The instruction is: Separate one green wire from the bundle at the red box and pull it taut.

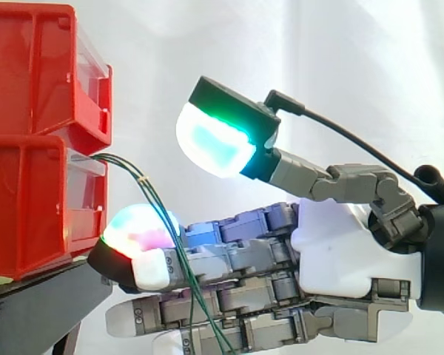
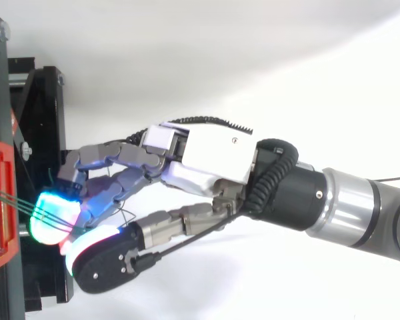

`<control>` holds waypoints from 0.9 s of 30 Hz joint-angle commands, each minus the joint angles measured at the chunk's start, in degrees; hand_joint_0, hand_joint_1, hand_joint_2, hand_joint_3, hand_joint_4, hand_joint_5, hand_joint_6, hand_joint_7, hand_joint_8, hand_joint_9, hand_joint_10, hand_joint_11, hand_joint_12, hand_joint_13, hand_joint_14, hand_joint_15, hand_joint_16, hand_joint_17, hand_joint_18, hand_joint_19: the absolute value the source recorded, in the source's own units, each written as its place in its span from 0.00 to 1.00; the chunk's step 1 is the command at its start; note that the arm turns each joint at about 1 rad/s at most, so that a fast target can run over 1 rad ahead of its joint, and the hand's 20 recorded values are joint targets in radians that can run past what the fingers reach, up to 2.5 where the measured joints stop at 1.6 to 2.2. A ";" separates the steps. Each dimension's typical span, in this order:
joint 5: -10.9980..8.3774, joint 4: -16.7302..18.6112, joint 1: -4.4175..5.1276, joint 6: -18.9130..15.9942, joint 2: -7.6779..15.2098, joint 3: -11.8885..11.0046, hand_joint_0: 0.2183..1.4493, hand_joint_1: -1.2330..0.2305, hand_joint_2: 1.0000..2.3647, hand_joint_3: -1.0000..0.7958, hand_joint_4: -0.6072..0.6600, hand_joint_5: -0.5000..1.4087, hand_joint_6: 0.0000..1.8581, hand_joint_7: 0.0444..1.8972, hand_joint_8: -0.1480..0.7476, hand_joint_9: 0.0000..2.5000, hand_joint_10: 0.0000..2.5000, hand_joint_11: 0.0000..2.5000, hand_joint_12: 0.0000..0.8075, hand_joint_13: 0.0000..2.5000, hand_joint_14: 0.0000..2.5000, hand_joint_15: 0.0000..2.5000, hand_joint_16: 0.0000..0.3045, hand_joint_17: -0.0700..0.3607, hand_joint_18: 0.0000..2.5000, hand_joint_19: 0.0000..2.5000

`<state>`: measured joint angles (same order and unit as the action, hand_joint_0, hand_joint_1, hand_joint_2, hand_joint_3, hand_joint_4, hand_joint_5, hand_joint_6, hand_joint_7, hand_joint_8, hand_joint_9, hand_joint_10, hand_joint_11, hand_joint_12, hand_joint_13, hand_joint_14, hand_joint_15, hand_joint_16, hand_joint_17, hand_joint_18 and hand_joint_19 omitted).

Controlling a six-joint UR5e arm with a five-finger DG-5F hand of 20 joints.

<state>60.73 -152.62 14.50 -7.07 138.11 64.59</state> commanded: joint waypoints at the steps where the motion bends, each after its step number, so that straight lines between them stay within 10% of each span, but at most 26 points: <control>1: 0.09 -1.19 -0.70 -0.67 0.05 -0.17 0.33 0.40 0.00 0.29 0.71 0.21 0.27 0.64 0.60 0.35 0.00 0.15 0.47 0.23 0.00 0.06 0.16 0.42 0.22 0.13; 11: 0.18 -2.25 -1.84 -0.93 -0.04 -0.17 0.34 0.40 0.00 0.32 0.69 0.21 0.27 0.81 0.60 0.36 0.00 0.16 0.47 0.24 0.00 0.07 0.16 0.42 0.23 0.13; 27: 0.97 -6.20 -1.23 0.83 -0.74 -4.04 0.34 0.38 0.01 0.34 0.67 0.19 0.33 0.75 0.60 0.36 0.00 0.17 0.48 0.24 0.00 0.07 0.16 0.42 0.23 0.13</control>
<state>61.54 -157.87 13.07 -6.35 137.55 61.01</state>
